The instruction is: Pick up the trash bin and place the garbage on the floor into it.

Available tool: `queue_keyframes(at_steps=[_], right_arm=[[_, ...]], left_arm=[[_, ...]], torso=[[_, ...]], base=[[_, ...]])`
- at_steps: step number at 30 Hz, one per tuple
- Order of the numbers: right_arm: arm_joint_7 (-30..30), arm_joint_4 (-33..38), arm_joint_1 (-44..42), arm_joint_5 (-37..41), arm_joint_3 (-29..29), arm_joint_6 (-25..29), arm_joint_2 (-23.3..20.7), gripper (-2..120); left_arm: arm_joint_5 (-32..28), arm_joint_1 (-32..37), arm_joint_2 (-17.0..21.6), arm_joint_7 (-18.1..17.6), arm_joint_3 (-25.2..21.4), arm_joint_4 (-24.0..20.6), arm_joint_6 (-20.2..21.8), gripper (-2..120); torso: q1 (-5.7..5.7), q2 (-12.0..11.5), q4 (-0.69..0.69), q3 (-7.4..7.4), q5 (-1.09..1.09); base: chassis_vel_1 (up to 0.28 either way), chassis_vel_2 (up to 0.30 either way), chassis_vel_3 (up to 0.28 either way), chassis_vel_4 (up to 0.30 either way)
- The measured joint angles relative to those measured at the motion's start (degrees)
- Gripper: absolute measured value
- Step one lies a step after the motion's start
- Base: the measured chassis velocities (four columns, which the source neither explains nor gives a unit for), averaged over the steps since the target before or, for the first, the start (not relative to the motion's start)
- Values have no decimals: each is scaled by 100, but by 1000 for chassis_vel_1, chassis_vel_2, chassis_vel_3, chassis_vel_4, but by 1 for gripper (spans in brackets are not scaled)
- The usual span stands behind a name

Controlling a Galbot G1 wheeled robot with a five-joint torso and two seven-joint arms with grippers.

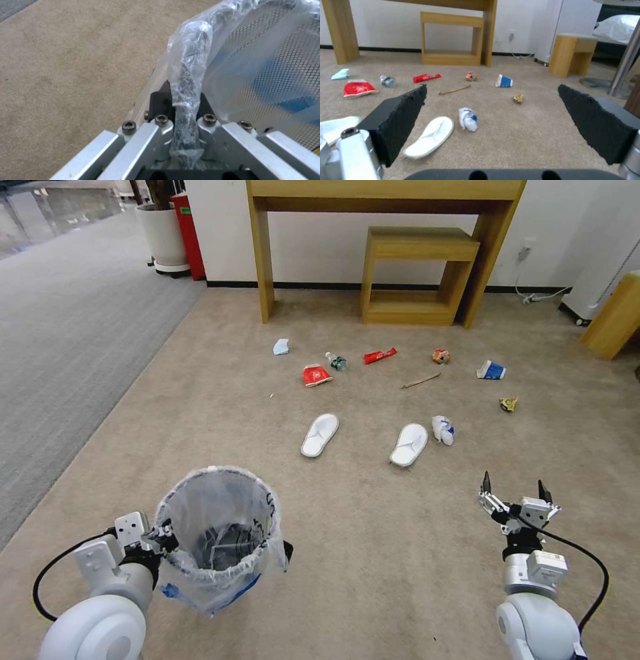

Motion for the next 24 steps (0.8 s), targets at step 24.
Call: queue_keyframes(at_steps=[24], right_arm=[[17, 52, -14, -23, -26, -68, 21, 100]], left_arm=[[-189, -35, 60, -105, -111, 15, 55, 2]], torso=[[0, 0, 0, 0, 0]], base=[[0, 0, 0, 0]])
